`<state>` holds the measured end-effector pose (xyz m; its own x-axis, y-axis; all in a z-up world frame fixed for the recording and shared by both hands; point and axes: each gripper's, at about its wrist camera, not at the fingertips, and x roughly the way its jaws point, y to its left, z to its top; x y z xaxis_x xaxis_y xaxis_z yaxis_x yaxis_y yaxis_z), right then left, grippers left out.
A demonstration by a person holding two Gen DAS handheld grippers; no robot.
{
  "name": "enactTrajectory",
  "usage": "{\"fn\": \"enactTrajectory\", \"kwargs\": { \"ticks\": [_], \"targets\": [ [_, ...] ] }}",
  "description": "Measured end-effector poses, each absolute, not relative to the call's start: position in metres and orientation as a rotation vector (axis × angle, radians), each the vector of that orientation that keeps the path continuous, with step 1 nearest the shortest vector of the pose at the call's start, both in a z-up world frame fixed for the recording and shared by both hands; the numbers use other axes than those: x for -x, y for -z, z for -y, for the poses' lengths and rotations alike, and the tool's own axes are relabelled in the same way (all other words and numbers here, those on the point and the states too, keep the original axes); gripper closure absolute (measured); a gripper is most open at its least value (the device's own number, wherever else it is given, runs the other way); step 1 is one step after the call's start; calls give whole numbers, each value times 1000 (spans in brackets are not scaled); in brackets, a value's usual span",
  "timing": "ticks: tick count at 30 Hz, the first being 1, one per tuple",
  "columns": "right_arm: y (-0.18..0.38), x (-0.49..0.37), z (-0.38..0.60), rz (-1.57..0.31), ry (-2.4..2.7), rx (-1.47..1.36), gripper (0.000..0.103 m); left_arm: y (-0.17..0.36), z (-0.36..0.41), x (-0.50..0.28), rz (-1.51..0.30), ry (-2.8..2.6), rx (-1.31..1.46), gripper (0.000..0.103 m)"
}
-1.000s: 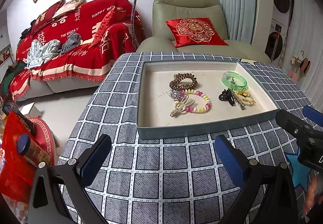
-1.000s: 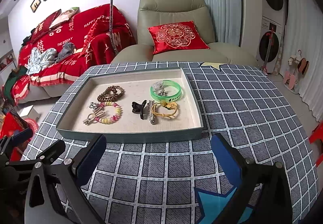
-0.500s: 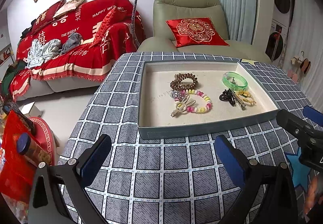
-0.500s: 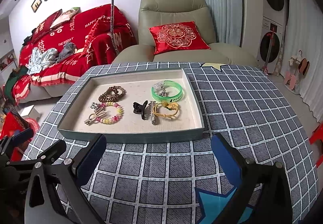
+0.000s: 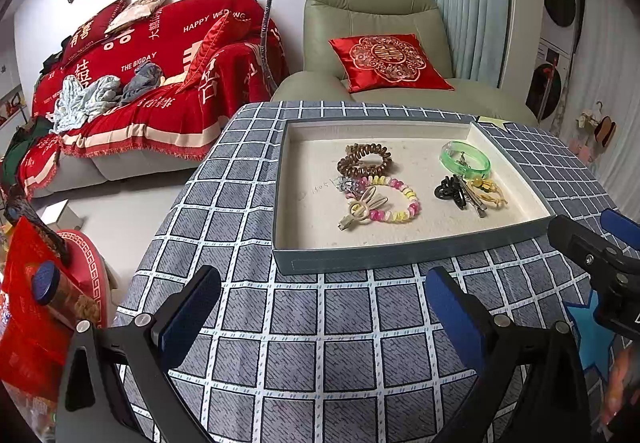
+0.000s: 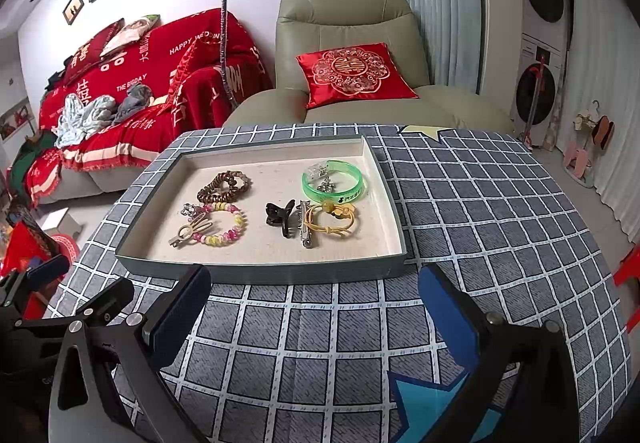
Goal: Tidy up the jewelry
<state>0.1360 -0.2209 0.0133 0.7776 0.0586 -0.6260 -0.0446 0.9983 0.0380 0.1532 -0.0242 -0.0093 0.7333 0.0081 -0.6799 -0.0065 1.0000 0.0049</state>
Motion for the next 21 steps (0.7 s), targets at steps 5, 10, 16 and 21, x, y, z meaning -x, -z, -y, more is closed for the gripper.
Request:
{"fn": "enactTrajectory", "kwargs": {
  "ticks": [5, 10, 16, 21],
  "targets": [
    [-13, -136, 221, -677, -56, -21, 0, 9, 24, -153, -748, -9, -3, 0],
    [-15, -136, 220, -675, -58, -20, 0, 9, 24, -153, -748, -9, -2, 0],
    [-17, -136, 219, -672, -62, -19, 0, 9, 24, -153, -748, -8, -3, 0],
    [-17, -136, 219, -671, -62, -19, 0, 8, 24, -153, -745, -9, -3, 0]
  ]
}}
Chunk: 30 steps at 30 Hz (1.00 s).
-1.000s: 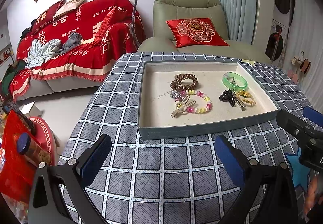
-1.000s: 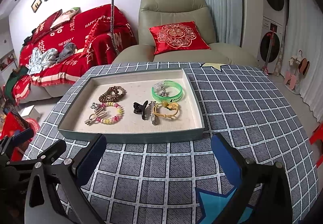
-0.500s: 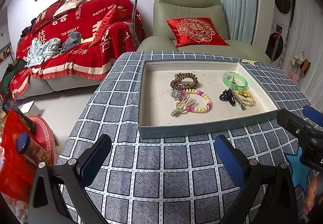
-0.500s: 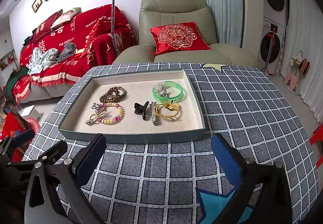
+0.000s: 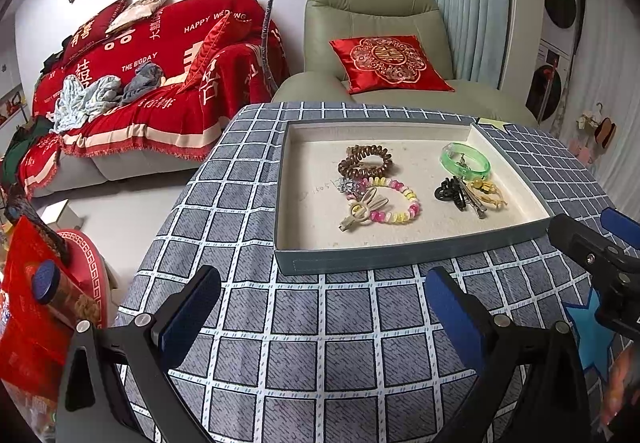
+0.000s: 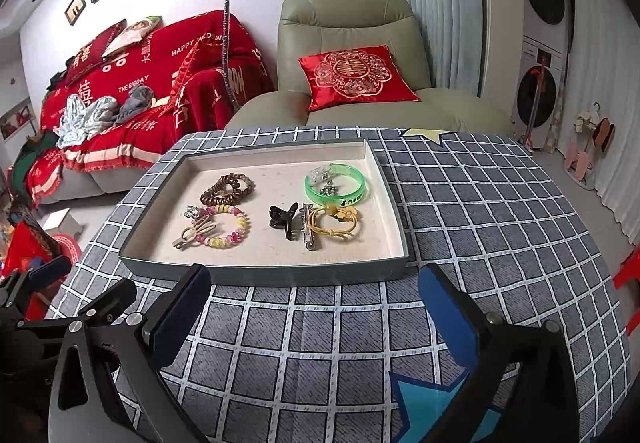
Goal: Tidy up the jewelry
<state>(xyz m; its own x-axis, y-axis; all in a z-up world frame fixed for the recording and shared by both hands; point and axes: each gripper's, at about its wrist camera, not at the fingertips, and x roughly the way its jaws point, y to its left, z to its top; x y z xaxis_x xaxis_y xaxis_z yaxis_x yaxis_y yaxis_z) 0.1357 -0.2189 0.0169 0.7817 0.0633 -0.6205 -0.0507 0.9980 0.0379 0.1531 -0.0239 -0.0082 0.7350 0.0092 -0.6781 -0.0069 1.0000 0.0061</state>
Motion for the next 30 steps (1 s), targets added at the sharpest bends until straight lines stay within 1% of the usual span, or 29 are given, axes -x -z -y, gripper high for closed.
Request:
{"fn": "enactTrajectory", "kwargs": {
  "ticks": [30],
  "targets": [
    [-18, -135, 218, -673, -65, -17, 0, 8, 24, -153, -744, -19, -3, 0]
  ]
}}
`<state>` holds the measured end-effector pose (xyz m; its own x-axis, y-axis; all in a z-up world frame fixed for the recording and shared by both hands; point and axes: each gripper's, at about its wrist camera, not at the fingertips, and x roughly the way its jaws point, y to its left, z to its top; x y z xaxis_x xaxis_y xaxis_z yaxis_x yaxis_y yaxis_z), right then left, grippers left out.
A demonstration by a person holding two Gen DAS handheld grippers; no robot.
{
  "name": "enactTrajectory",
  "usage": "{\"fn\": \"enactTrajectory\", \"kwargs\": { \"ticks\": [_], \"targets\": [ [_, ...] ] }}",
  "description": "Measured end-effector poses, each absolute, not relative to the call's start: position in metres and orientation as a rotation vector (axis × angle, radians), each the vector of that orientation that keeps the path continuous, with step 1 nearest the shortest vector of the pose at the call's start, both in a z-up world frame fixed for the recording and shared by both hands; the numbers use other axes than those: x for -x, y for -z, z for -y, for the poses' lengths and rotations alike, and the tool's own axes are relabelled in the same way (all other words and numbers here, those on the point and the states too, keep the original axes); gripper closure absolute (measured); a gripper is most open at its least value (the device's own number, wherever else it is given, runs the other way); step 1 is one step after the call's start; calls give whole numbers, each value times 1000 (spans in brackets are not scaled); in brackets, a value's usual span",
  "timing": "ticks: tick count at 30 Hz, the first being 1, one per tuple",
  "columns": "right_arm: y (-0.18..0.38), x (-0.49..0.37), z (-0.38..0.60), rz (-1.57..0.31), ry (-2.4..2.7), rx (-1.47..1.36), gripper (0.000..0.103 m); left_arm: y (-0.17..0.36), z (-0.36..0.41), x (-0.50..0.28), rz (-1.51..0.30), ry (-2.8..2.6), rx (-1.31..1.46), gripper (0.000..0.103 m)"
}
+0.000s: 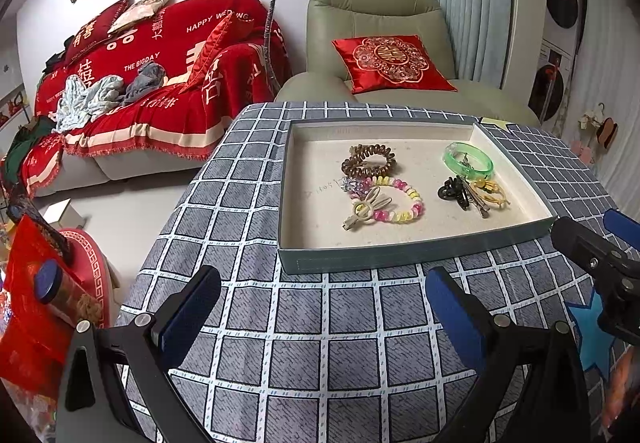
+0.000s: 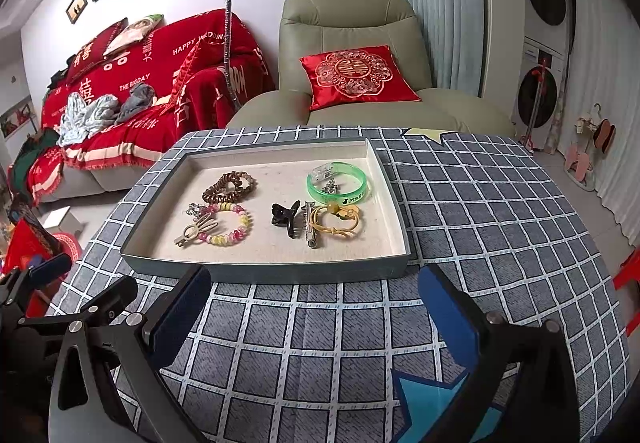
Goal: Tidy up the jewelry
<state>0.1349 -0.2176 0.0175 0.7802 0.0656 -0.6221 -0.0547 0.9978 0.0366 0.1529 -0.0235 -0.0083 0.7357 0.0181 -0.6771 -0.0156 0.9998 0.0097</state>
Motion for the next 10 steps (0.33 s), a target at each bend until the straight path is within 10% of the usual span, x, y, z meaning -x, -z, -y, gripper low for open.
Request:
{"fn": "enactTrajectory", "kwargs": {
  "ticks": [10],
  "targets": [
    [-16, -136, 218, -674, -66, -16, 0, 6, 26, -150, -730, -14, -15, 0]
  ]
}}
